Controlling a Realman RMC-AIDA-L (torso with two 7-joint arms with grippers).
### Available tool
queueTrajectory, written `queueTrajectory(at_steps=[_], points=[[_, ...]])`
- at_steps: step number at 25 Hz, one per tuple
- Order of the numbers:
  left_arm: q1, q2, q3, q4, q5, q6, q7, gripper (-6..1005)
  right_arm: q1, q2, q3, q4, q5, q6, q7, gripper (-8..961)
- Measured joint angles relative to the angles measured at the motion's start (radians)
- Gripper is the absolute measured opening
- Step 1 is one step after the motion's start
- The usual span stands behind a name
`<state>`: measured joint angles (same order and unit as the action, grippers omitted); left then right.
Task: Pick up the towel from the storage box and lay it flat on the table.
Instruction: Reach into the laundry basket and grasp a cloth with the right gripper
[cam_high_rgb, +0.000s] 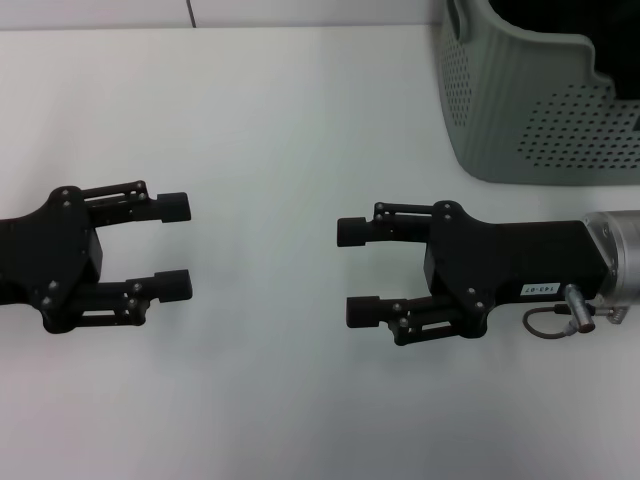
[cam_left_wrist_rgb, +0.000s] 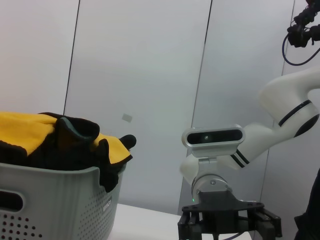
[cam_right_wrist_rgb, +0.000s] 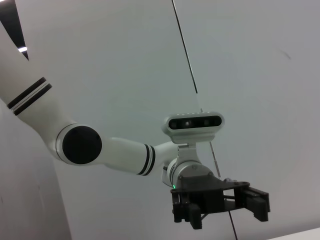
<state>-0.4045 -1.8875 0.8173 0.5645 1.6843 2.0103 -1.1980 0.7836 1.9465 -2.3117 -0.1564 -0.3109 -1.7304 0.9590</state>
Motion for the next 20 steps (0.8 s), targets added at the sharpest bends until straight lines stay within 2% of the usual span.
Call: queueTrajectory(at_steps=[16, 18, 20], points=[[0.001, -0.003, -0.004, 0.000, -0.003, -0.002, 0.002, 748, -0.001, -0.006, 0.013, 0.000, 0.004, -0.001, 0.001, 780], [0.008, -0.006, -0.038, 0.002, -0.013, -0.002, 0.008, 748, -0.001, -0.012, 0.022, -0.002, 0.002, -0.014, 0.005, 780], [0.026, -0.017, -0.116, 0.008, -0.031, -0.001, 0.034, 748, -0.004, -0.023, 0.023, -0.022, 0.002, -0.041, 0.005, 780]])
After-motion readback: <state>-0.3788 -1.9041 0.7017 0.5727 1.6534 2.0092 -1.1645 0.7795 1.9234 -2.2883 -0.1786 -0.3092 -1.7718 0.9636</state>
